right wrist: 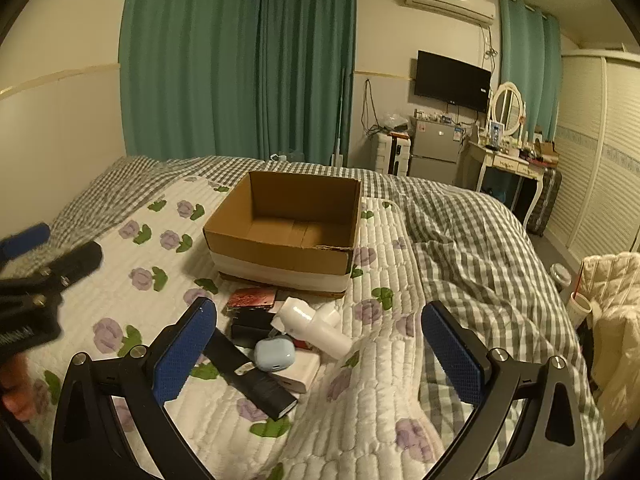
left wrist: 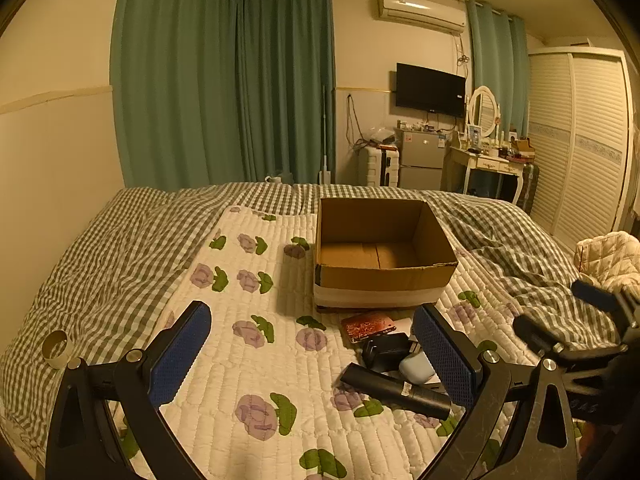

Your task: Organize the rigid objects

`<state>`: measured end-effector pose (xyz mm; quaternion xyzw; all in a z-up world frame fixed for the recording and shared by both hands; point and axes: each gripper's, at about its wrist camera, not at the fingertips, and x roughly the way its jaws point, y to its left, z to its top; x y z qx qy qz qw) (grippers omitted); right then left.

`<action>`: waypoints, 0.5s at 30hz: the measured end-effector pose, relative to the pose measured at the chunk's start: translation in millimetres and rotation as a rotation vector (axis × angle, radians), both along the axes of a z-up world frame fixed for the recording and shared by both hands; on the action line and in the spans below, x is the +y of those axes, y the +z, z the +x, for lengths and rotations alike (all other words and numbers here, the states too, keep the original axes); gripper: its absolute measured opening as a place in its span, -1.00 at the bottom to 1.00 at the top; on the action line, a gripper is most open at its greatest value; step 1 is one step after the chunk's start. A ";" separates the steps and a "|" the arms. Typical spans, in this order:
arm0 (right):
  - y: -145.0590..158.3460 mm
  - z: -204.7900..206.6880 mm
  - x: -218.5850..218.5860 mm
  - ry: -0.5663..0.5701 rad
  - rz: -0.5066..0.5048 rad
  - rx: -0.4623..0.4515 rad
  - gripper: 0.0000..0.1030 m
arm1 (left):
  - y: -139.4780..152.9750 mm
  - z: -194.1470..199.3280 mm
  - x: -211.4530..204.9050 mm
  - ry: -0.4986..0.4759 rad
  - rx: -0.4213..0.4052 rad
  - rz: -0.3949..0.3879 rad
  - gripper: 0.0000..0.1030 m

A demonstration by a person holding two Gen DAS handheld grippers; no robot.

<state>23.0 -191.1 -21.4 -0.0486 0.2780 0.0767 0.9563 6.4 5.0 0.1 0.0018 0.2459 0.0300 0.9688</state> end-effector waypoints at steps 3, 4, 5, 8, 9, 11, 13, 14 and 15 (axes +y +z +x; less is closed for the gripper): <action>-11.3 11.9 -4.3 -0.010 -0.030 0.050 1.00 | -2.9 7.9 -0.7 0.014 0.025 0.004 1.00; -16.5 21.1 -7.5 -0.023 -0.033 0.099 1.00 | -5.3 12.0 -1.4 0.014 0.034 0.008 1.00; -20.1 29.4 -11.0 -0.025 -0.024 0.138 1.00 | -9.5 18.3 -3.0 0.016 0.050 0.014 1.00; -28.8 55.0 -18.5 0.015 -0.007 0.223 1.00 | -23.3 37.7 -5.5 0.005 0.100 0.012 1.00; -30.7 61.2 -18.9 0.024 -0.024 0.234 1.00 | -28.0 44.4 -5.8 0.002 0.114 0.008 1.00; -40.2 83.7 -17.5 0.082 -0.062 0.290 1.00 | -38.6 59.3 -6.6 0.007 0.139 0.002 1.00; -51.4 102.2 -15.2 0.158 -0.055 0.353 0.97 | -51.0 76.8 -7.2 0.028 0.180 0.010 1.00; -58.0 111.6 -13.0 0.196 -0.062 0.387 0.89 | -57.0 84.0 -7.7 0.037 0.200 0.014 1.00; -66.7 121.9 -9.3 0.227 -0.096 0.422 0.84 | -63.3 91.2 -8.2 0.041 0.220 0.015 1.00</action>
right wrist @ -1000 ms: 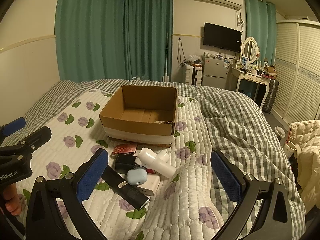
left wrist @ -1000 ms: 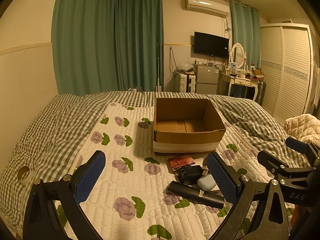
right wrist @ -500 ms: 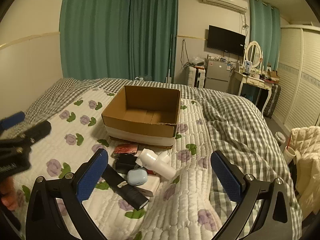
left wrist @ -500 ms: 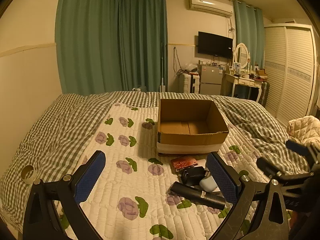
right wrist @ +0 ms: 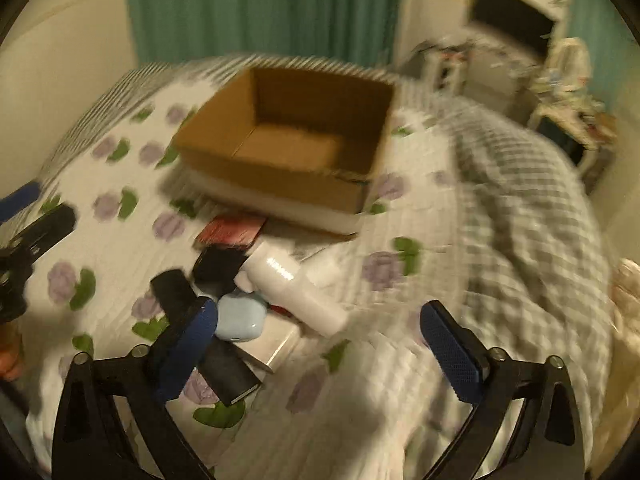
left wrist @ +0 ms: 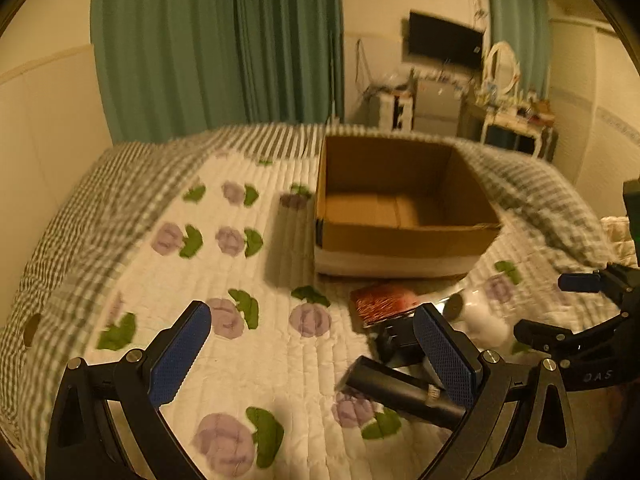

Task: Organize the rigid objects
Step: 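Grasp the white plastic elbow piece with the right tool while the left tool reaches the red card case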

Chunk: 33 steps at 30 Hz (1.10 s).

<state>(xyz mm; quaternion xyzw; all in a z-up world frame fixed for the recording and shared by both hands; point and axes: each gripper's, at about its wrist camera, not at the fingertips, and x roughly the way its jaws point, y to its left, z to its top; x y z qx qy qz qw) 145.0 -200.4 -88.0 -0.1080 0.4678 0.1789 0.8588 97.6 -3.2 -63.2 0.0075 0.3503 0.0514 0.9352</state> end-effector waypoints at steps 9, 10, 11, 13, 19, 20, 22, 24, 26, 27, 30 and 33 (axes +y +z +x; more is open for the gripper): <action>-59.1 44.9 28.4 0.194 -0.095 0.132 0.37 | -54.6 38.4 -13.5 -0.018 0.126 0.022 1.00; -62.4 45.8 29.1 0.204 -0.081 0.141 0.32 | -60.2 41.7 -15.7 -0.018 0.140 0.022 1.00; -66.3 46.6 30.0 0.214 -0.069 0.153 0.16 | -64.3 44.4 -17.9 -0.019 0.155 0.021 1.00; -71.6 48.8 30.7 0.212 -0.062 0.156 -0.03 | -69.9 48.7 -23.5 -0.025 0.181 0.025 1.00; -41.4 39.8 11.9 0.163 -0.001 0.038 -0.37 | -79.9 64.7 -35.5 -0.008 0.240 0.052 1.00; -35.2 38.0 6.6 0.145 0.003 0.011 -0.37 | -79.7 68.7 -37.9 -0.010 0.247 0.044 1.00; -28.7 35.8 -0.8 0.105 -0.013 -0.035 -0.38 | -79.2 76.2 -41.9 -0.011 0.254 0.028 1.00; -24.6 39.9 -6.7 0.080 -0.018 -0.045 -0.38 | -78.8 85.3 -47.3 -0.015 0.262 0.015 1.00; -26.2 46.6 -14.7 0.047 0.002 -0.035 -0.38 | -82.9 96.9 -52.9 -0.029 0.285 0.002 1.00; -28.6 48.6 -13.9 0.038 0.009 -0.030 -0.38 | -86.0 102.5 -54.7 -0.035 0.301 -0.009 1.00; -30.7 51.9 -19.9 0.022 0.038 -0.018 -0.38 | -95.1 117.8 -55.3 -0.019 0.339 -0.068 1.00; -32.4 55.0 -21.9 0.001 0.043 -0.024 -0.38 | -105.3 126.7 -59.8 -0.022 0.347 -0.033 0.96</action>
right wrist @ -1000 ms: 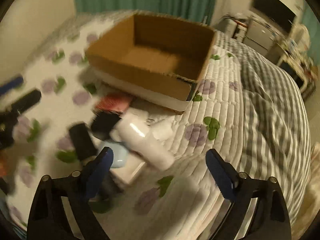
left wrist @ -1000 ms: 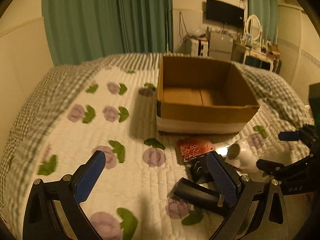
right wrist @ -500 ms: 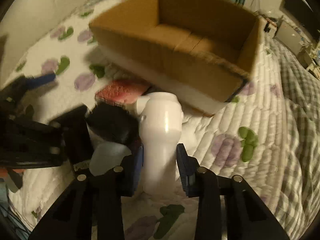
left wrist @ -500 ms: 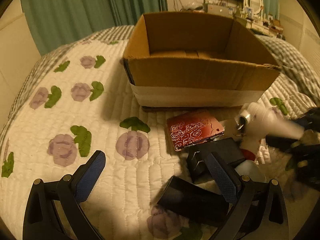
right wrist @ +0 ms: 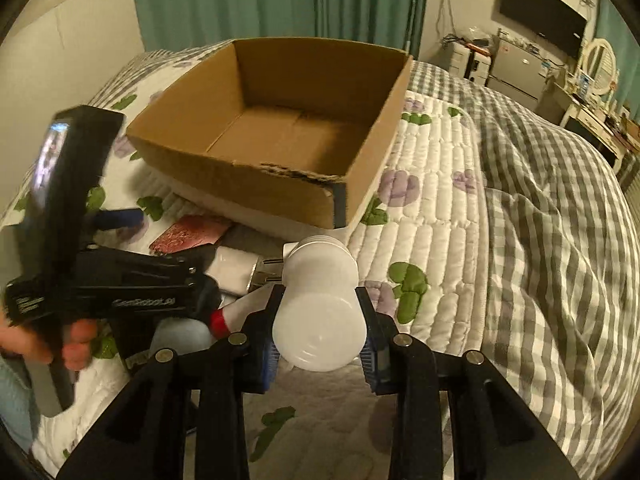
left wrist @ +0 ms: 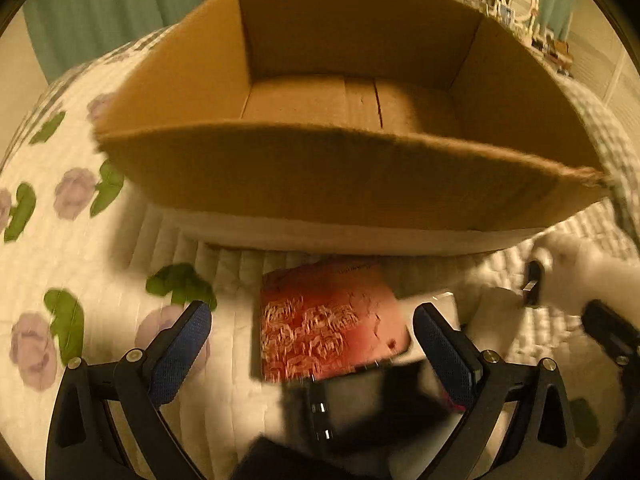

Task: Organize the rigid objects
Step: 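Grasp the white plastic elbow piece with the right tool while the left tool reaches the red card case, then grasp the red rose card case with the left tool while the right tool lifts the white piece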

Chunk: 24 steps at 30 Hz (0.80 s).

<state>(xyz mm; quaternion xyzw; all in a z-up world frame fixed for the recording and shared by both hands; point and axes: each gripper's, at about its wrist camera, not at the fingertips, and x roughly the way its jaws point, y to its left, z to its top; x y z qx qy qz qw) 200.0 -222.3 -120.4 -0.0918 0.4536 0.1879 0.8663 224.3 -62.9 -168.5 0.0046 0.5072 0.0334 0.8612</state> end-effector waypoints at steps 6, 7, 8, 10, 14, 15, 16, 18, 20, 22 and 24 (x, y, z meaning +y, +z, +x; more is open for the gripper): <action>-2.0 -0.1 1.4 0.008 -0.002 0.005 -0.38 | -11.9 6.8 9.3 -0.014 0.033 -0.159 0.72; -2.4 -0.5 2.0 0.007 -0.003 0.005 -0.38 | -11.7 5.5 10.9 -0.021 0.040 -0.185 0.54; -2.7 -0.7 2.2 0.006 -0.006 0.002 -0.38 | -10.8 4.0 13.6 -0.017 0.045 -0.208 0.47; -1.1 -1.9 2.0 -0.001 -0.002 -0.004 -0.37 | -7.6 0.4 17.5 -0.020 0.067 -0.245 0.44; 11.1 -10.7 2.3 -0.002 -0.009 -0.052 -0.38 | 3.3 -14.5 22.0 -0.032 0.058 -0.243 0.42; 13.5 -12.7 2.7 -0.002 -0.011 -0.059 -0.39 | 8.4 -21.1 24.0 -0.035 0.049 -0.254 0.41; 16.8 -15.5 3.3 -0.004 -0.015 -0.069 -0.40 | 13.4 -27.3 25.5 -0.036 0.041 -0.260 0.41; 23.6 -21.3 5.1 -0.002 -0.020 -0.084 -0.52 | 23.2 -34.8 29.7 -0.037 0.022 -0.259 0.40; 28.7 -25.9 7.7 -0.001 -0.035 -0.096 -0.94 | 28.2 -45.3 29.5 -0.059 0.013 -0.255 0.40; 28.5 -26.8 9.7 0.002 -0.047 -0.088 -0.94 | 28.9 -52.0 29.8 -0.075 0.017 -0.244 0.40; 23.2 -24.6 9.3 0.017 -0.009 -0.049 -0.94 | 36.4 -51.9 27.4 -0.082 0.018 -0.246 0.40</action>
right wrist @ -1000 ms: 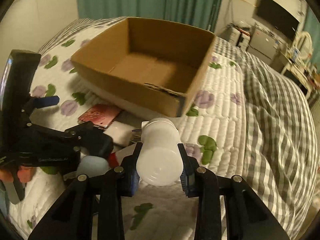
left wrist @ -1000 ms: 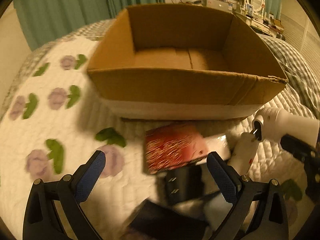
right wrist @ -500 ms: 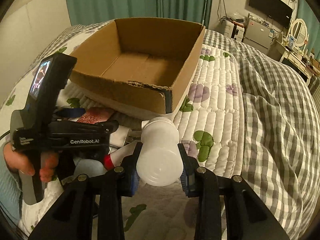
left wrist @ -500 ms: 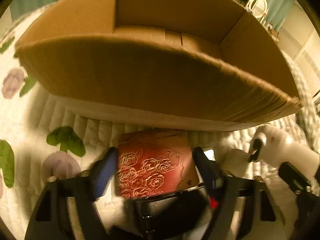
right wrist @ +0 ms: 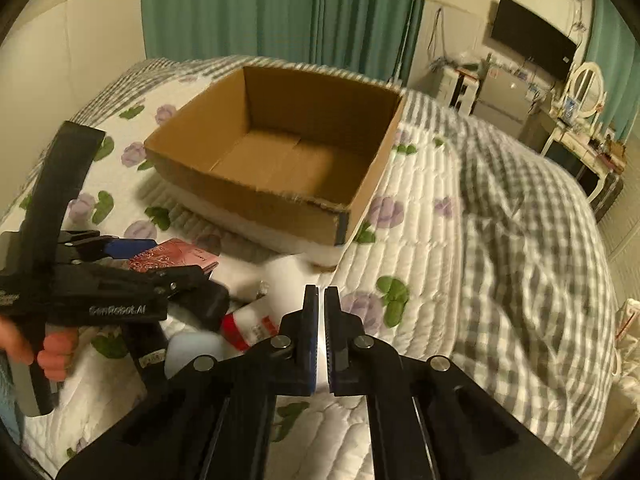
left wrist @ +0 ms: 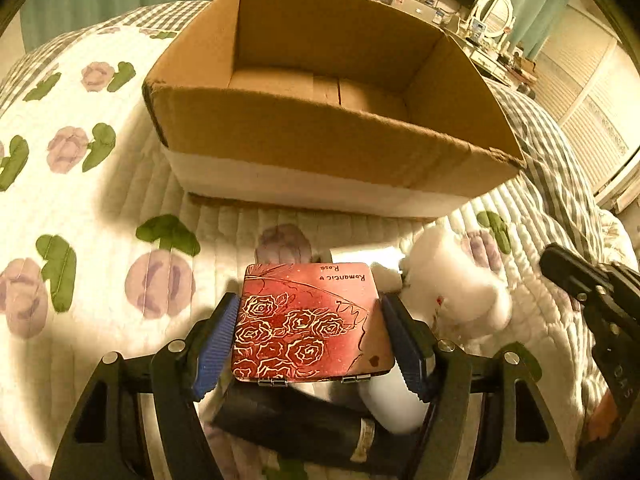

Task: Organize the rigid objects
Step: 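Grasp the red rose card case with the left tool while the right tool lifts the white piece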

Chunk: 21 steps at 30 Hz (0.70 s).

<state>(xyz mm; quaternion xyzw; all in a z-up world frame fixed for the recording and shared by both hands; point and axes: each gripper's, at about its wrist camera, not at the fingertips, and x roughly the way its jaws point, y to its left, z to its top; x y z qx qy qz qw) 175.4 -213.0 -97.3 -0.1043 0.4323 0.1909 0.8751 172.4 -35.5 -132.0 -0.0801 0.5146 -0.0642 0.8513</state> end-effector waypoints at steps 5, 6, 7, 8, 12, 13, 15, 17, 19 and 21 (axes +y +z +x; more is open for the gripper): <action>-12.1 8.4 -3.8 -0.003 0.037 0.098 -0.52 | -4.5 -2.2 1.9 -0.007 -0.005 -0.004 0.40; -13.8 9.3 -2.4 0.013 0.043 0.113 -0.15 | -4.9 -3.0 3.3 -0.009 -0.007 -0.001 0.40; -14.8 7.7 0.7 0.028 0.046 0.112 -0.08 | -6.2 -1.4 5.3 -0.010 -0.010 0.008 0.40; -14.8 6.4 2.9 0.042 0.044 0.110 -0.08 | -4.1 -2.4 -1.0 -0.009 -0.018 0.031 0.40; -26.2 2.6 23.7 0.153 -0.003 0.163 -0.03 | 1.4 -9.5 8.7 -0.002 -0.057 0.093 0.40; -31.8 3.4 29.6 0.163 -0.035 0.180 -0.03 | 2.3 -10.7 10.2 0.004 -0.060 0.103 0.40; -48.0 6.4 43.6 0.183 -0.129 0.212 0.12 | 5.6 -14.5 12.7 0.005 -0.074 0.120 0.40; -55.6 8.8 50.2 0.179 -0.190 0.213 0.13 | 9.3 -18.4 13.5 -0.001 -0.091 0.123 0.40; -60.8 11.3 52.2 0.163 -0.229 0.217 0.12 | 13.8 -22.7 13.3 -0.004 -0.106 0.125 0.40; -62.5 11.3 51.9 0.143 -0.252 0.201 -0.02 | 17.6 -26.3 14.4 -0.002 -0.123 0.129 0.40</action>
